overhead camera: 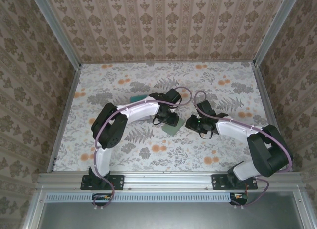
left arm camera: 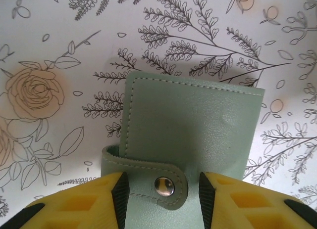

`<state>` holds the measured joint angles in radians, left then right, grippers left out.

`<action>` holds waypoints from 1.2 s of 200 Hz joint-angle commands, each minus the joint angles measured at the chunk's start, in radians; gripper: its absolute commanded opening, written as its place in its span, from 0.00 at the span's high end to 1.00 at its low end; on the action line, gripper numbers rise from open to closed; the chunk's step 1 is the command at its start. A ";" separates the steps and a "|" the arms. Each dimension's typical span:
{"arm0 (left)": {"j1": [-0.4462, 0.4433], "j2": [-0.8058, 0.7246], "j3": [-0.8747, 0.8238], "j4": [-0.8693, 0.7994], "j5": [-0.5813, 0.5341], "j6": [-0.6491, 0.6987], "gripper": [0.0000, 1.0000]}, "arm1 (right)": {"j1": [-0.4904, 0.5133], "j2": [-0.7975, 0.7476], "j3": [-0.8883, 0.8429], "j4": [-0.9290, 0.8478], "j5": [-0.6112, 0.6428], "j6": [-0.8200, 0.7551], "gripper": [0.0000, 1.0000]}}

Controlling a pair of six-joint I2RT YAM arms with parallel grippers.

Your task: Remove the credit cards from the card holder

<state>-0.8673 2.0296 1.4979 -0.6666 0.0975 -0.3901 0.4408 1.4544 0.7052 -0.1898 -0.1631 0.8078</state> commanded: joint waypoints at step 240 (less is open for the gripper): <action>0.115 -0.083 -0.246 0.275 0.300 -0.117 1.00 | 0.002 0.264 0.013 0.396 -0.255 0.196 0.46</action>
<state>-0.7555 1.9434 1.2770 -0.3786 0.3737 -0.4801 0.4412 1.6493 0.7059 0.1165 -0.3695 0.9619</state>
